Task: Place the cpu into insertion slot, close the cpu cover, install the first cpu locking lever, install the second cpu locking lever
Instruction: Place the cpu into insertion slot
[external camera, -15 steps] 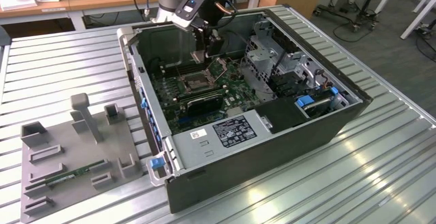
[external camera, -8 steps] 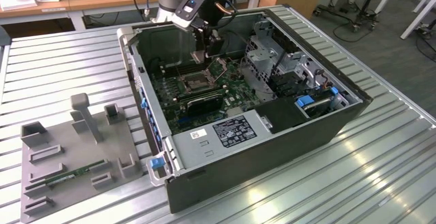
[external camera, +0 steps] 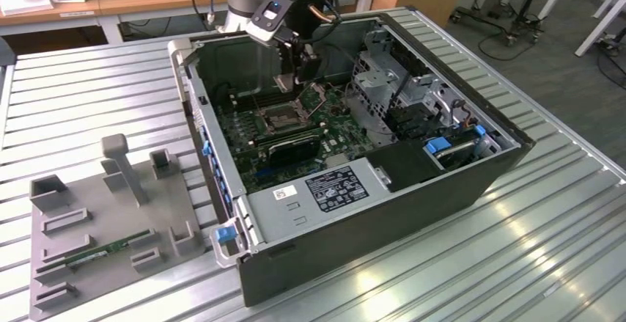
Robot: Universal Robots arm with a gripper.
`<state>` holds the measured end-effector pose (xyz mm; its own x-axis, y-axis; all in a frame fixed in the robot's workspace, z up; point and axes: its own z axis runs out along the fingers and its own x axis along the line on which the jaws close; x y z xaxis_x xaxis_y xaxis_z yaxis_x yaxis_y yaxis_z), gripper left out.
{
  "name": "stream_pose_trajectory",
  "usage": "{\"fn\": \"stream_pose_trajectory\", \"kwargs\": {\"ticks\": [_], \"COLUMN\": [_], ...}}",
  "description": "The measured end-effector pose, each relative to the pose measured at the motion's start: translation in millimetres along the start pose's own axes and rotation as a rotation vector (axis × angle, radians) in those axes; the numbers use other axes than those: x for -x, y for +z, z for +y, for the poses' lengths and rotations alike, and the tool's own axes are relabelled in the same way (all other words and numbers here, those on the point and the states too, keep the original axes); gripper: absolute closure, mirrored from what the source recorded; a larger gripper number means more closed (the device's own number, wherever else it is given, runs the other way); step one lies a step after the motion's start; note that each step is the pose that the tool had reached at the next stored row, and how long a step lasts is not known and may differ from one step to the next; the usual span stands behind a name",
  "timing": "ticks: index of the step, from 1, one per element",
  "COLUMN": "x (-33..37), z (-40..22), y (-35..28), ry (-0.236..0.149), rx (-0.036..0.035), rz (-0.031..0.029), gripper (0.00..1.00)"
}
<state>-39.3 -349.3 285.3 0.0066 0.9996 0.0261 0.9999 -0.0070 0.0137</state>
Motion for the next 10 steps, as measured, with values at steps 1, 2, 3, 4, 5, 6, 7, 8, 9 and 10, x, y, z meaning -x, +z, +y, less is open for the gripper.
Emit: {"fn": "stream_pose_trajectory", "kwargs": {"ticks": [1, 2, 3, 4, 5, 6, 7, 8, 9, 10], "x": [0.0, 0.1, 0.1, 0.1, 0.1, 0.2, 0.2, 0.3, 0.3, 0.4], "z": [0.0, 0.0, 0.0, -0.1, -0.1, -0.1, -0.1, -0.2, -0.2, -0.2], "y": [1.1, 2.3, 3.6, 4.9, 6.3, 7.8, 9.5, 11.2, 13.2, 14.9], "ry": [0.0, 0.0, 0.0, 0.0, 0.0, 0.0, 0.0, 0.0, 0.0, 0.0], "rx": [0.0, 0.0, 0.0, 0.0, 0.0, 0.0, 0.0, -0.0001, 0.0, 0.0001], "rz": [0.0, 0.0, -0.0001, 0.0, -0.0001, -0.0001, -0.0001, -0.0001, 0.0, 0.0003], "gripper": [0.46, 0.46, 0.46, 0.46, 0.46, 0.46, 0.46, 0.46, 0.46, 0.46]}}
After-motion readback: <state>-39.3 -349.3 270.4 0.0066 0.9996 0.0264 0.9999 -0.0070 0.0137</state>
